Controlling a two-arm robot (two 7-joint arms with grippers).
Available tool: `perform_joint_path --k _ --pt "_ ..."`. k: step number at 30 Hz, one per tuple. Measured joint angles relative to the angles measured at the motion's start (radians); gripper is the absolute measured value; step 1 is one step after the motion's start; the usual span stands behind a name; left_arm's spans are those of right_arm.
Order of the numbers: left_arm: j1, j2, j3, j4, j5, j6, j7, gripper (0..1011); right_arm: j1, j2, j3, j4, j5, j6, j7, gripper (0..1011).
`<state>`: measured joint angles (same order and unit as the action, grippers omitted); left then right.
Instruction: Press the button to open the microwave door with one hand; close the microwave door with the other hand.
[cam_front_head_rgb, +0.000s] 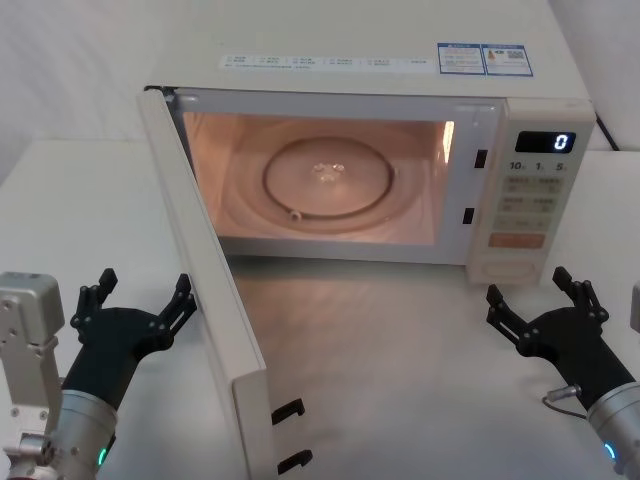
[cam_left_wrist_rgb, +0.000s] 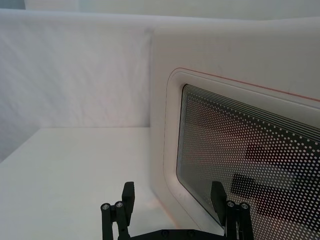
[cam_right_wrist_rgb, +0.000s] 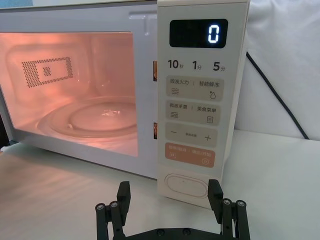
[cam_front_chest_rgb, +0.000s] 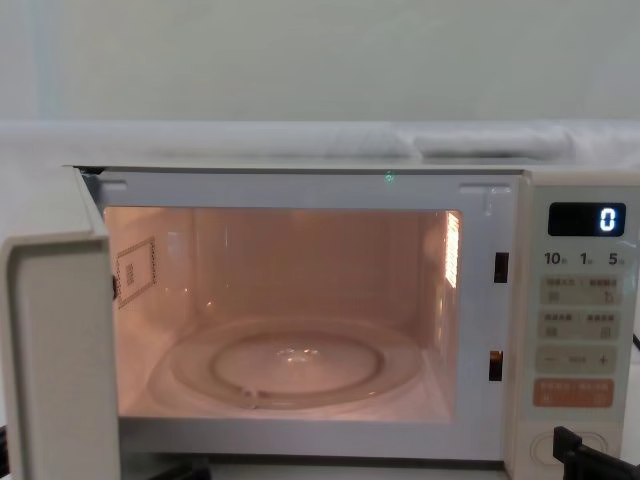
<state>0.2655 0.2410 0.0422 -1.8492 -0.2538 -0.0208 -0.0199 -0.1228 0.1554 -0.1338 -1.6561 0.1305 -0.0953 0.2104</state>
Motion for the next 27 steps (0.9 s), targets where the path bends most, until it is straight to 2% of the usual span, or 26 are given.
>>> perform_joint_path --k 27 --pt "0.000 0.000 0.000 0.000 0.000 0.000 0.000 1001 0.000 0.000 0.000 0.000 -0.001 0.000 -0.001 1002"
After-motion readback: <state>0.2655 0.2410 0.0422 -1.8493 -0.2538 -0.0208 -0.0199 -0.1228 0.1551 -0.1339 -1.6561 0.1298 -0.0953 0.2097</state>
